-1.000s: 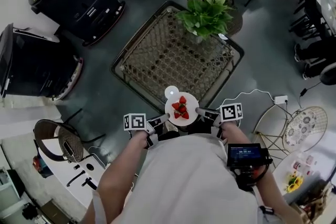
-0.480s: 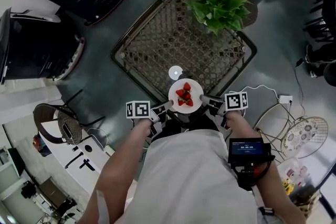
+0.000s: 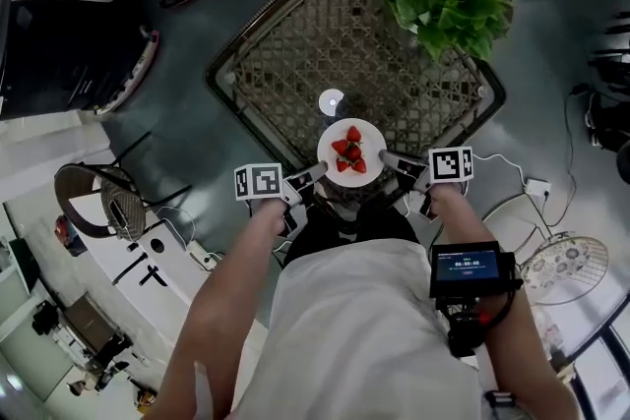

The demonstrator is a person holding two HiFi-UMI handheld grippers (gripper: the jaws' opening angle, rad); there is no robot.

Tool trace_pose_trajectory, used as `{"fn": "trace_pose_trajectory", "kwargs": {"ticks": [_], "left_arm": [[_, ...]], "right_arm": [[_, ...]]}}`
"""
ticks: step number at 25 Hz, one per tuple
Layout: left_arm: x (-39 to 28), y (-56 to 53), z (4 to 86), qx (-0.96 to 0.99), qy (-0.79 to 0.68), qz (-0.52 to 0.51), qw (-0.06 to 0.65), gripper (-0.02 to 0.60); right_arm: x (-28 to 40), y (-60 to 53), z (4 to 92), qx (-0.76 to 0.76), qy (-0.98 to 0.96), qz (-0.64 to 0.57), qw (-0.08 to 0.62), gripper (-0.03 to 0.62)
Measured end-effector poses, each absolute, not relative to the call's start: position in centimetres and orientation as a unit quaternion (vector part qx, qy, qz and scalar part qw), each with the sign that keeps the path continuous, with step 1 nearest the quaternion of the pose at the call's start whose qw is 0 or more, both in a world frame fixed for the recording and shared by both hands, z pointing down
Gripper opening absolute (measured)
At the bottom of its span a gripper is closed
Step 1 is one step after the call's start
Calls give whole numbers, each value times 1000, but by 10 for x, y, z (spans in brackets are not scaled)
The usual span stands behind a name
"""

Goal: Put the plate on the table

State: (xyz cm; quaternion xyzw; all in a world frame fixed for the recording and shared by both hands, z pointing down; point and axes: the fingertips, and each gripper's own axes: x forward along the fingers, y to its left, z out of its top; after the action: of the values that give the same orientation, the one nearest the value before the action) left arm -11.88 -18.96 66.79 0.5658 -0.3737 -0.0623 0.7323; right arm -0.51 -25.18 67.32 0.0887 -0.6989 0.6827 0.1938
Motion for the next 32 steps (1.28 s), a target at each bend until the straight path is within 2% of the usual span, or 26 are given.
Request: {"fn": "trace_pose_trajectory", "kwargs": {"ticks": [17,32], "left_arm": [[-123,-288,726,527,-401,-58,747,12],[-124,-305,724,539,-409,-50,735,12]], "right_arm": [[-15,-357,721,100,-711,663,214,17],[-16,-371,724,99,-720,655,209,18]]}}
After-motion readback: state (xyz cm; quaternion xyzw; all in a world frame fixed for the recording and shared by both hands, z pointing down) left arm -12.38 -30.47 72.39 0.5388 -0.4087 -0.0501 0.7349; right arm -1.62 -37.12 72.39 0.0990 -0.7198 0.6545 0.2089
